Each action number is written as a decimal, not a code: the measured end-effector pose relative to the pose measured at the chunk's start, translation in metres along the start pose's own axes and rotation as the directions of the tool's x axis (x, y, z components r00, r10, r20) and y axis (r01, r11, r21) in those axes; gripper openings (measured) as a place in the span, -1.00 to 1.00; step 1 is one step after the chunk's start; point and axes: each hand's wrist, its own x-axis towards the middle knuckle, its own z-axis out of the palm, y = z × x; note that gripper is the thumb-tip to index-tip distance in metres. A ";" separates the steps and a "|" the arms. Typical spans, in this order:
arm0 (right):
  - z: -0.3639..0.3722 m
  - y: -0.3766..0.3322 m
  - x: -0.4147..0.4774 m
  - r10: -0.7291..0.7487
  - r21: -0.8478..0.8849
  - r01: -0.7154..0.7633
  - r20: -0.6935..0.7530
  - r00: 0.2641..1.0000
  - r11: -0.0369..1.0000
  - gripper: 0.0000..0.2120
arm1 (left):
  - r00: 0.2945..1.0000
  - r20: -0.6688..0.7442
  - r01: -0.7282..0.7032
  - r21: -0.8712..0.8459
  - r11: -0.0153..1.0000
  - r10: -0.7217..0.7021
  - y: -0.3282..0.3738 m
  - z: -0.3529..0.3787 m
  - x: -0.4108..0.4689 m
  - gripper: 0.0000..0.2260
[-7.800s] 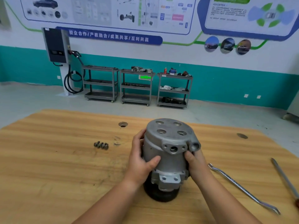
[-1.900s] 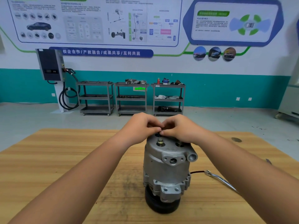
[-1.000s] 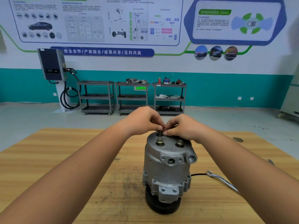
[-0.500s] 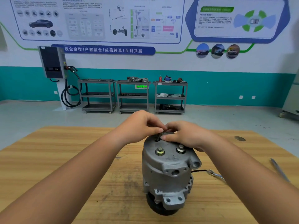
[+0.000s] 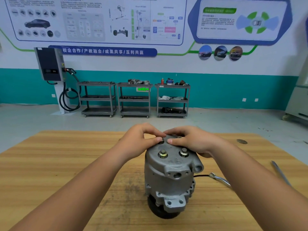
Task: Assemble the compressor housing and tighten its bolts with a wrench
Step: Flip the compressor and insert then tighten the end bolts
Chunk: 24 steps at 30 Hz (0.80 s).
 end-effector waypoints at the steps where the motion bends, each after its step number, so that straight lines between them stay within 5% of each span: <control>1: 0.001 0.000 0.000 0.000 -0.004 0.000 -0.004 1.000 1.000 -0.63 | 1.000 -0.018 0.017 -0.030 0.999 -0.017 -0.001 0.001 -0.002 -0.81; 10: 0.010 -0.005 -0.005 -0.008 0.059 0.010 -0.029 1.000 0.998 -0.63 | 0.990 -0.134 0.046 -0.055 0.997 -0.053 -0.002 0.008 -0.007 -0.82; 14: 0.014 0.005 -0.011 0.008 0.356 0.042 -0.137 0.991 0.934 -0.91 | 0.952 -0.195 0.157 -0.345 0.925 -0.235 -0.004 0.020 -0.003 -0.90; 16: 0.018 0.011 -0.014 -0.002 0.388 0.076 -0.187 0.982 0.919 -0.78 | 0.944 -0.164 0.166 -0.512 0.843 -0.286 -0.005 0.027 -0.006 -0.90; 20: 0.021 0.016 -0.016 0.018 0.391 0.080 -0.241 0.970 0.917 -0.94 | 0.956 -0.105 0.179 -0.532 0.827 -0.275 -0.002 0.031 -0.010 -0.71; 24: 0.021 0.017 -0.021 0.071 0.314 0.025 -0.291 0.954 0.949 -0.67 | 0.957 -0.041 0.233 -0.486 0.842 -0.289 0.002 0.034 -0.009 -0.72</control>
